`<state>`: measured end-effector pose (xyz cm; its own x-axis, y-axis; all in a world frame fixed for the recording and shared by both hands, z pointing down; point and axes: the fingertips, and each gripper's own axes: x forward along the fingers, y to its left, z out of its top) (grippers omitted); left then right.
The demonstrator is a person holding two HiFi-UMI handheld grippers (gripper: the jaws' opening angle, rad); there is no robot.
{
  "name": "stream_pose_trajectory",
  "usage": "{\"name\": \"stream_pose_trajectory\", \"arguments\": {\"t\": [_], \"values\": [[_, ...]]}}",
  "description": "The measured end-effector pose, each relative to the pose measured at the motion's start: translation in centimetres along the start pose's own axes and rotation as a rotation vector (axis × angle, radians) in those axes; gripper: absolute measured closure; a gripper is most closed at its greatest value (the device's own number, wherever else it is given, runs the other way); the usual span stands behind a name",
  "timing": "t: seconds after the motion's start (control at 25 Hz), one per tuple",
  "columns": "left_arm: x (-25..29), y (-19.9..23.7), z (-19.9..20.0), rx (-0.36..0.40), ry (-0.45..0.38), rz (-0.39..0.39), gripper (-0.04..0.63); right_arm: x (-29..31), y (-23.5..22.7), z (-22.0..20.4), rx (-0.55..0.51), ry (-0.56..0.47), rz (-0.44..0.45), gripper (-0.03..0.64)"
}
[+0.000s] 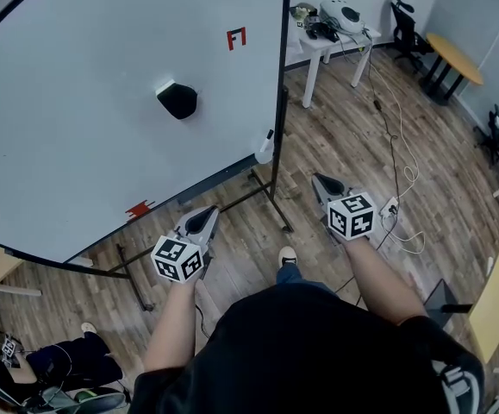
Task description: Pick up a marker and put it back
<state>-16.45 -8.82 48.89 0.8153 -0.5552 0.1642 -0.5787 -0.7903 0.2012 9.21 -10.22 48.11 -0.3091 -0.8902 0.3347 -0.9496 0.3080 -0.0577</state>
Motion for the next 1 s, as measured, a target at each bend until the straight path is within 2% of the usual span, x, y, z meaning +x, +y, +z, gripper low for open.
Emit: {"name": "stream_pose_trajectory", "arguments": {"t": [0.36, 0.6, 1.0], "values": [[1.7, 0.6, 0.6, 0.005, 0.007, 0.026, 0.580, 2.1, -1.9, 0.0, 0.001, 0.006, 0.017, 0.620], [4.0, 3.0, 1.0, -0.007, 0.013, 0.042, 0.580, 5.9, -3.9, 0.4, 0.002, 0.034, 0.027, 0.620], [7.6, 4.3, 1.1, -0.018, 0.014, 0.060, 0.580, 10.0, -6.5, 0.5, -0.015, 0.070, 0.072, 0.619]]}}
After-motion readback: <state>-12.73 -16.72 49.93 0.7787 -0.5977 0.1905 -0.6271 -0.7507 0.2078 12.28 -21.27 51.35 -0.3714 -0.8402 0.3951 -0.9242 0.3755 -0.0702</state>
